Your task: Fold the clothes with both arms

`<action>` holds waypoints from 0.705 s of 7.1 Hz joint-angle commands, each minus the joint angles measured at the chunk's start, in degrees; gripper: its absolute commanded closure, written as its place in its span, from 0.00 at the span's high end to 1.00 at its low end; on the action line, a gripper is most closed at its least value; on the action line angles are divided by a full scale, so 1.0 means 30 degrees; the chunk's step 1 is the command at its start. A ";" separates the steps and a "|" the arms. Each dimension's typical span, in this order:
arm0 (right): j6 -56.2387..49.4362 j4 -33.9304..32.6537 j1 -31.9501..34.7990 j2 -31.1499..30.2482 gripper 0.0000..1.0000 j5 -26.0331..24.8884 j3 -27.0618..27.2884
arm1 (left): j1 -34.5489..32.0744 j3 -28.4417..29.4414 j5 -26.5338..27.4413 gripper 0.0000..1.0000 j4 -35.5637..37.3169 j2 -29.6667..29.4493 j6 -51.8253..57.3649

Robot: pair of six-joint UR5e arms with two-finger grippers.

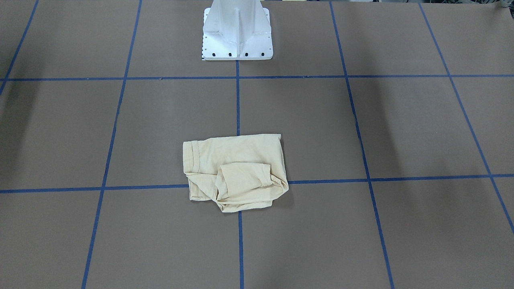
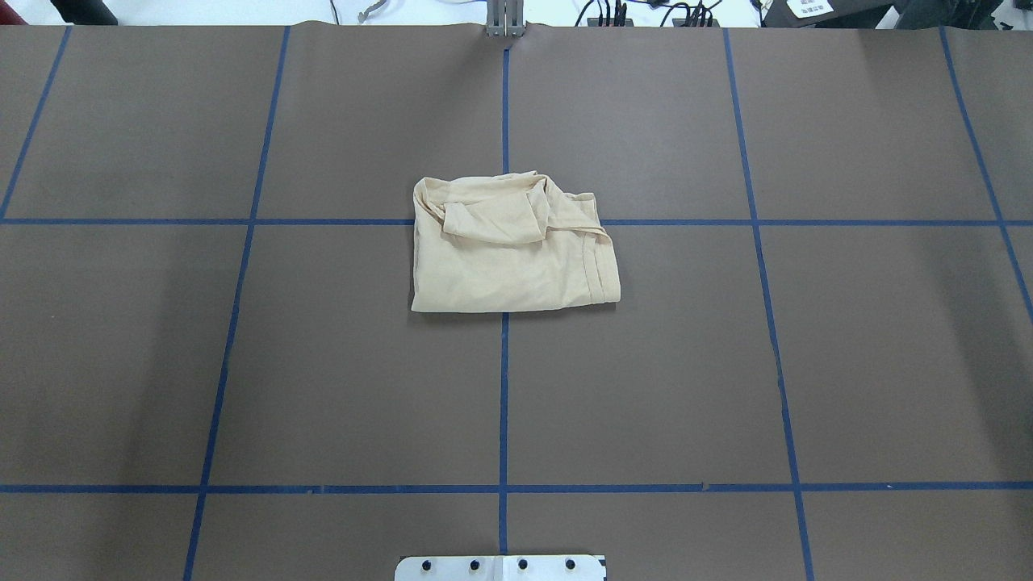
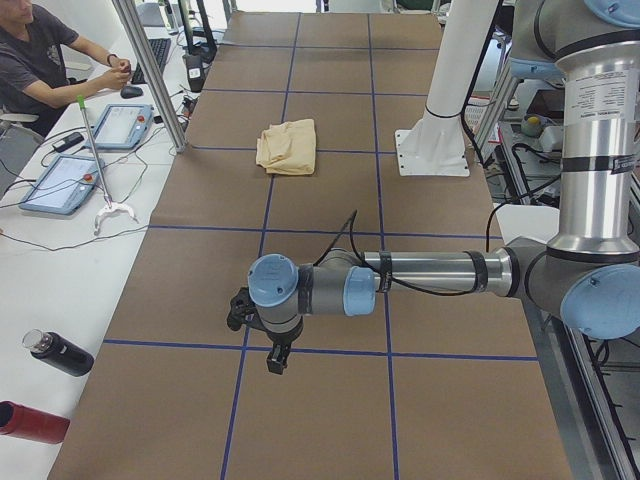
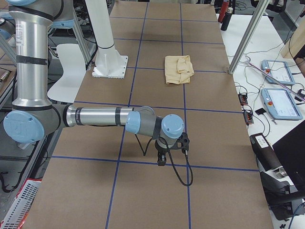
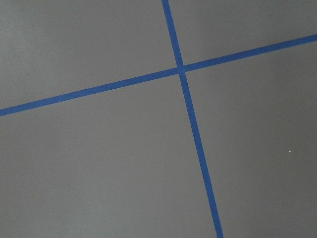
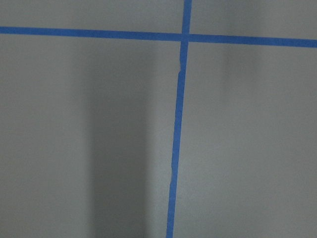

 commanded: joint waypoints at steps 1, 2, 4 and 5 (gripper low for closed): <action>0.2530 0.2389 0.0000 -0.0040 1.00 0.0015 -0.0690 | -0.0012 0.0031 -0.0033 1.00 -0.0110 -0.0016 0.0027; 0.3063 0.3567 0.0000 -0.0011 1.00 -0.0014 -0.1102 | -0.0041 -0.0114 -0.0033 1.00 -0.0111 -0.0016 -0.0002; 0.3244 0.3754 0.0000 0.0018 1.00 0.0015 -0.0785 | -0.0245 -0.0203 -0.0004 1.00 -0.0111 -0.0074 -0.0292; 0.3273 0.3754 0.0000 0.0018 1.00 0.0015 -0.0668 | -0.0275 -0.0378 -0.0004 1.00 -0.0111 -0.0075 -0.0817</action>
